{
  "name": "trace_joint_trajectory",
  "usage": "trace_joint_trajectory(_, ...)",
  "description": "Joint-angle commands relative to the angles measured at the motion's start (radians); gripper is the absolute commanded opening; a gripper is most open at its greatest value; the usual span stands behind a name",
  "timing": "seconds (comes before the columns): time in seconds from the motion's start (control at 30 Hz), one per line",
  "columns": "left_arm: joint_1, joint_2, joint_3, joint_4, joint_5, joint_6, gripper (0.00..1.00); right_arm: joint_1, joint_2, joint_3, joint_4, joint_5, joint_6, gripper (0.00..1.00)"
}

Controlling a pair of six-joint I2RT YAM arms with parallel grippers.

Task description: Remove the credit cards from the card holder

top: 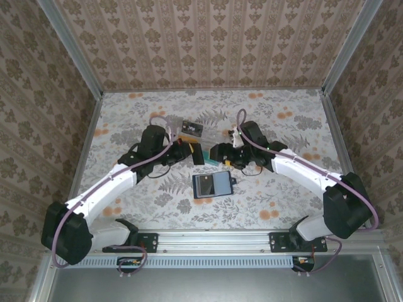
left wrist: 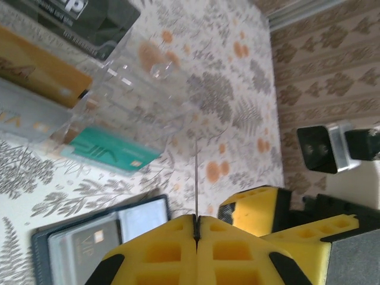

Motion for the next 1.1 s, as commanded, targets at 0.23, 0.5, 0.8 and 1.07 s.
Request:
trace_joint_trajectory(0.23, 0.059, -0.010, 0.016, 0.202, 0.083, -0.209, 0.00, -0.033, 0.073, 0.066, 0.365, -0.177, 0.300, 0.75)
trace_joint_trajectory(0.5, 0.090, -0.005, -0.037, 0.372, 0.104, -0.303, 0.00, -0.051, 0.139, 0.059, 0.623, -0.226, 0.472, 0.53)
trace_joint_trajectory(0.8, 0.119, -0.011, -0.058, 0.400, 0.085, -0.319, 0.00, -0.051, 0.191, 0.049, 0.799, -0.296, 0.616, 0.32)
trace_joint_trajectory(1.07, 0.140, -0.011, -0.072, 0.344, 0.078, -0.307, 0.00, -0.052, 0.180, 0.031, 0.681, -0.246, 0.481, 0.06)
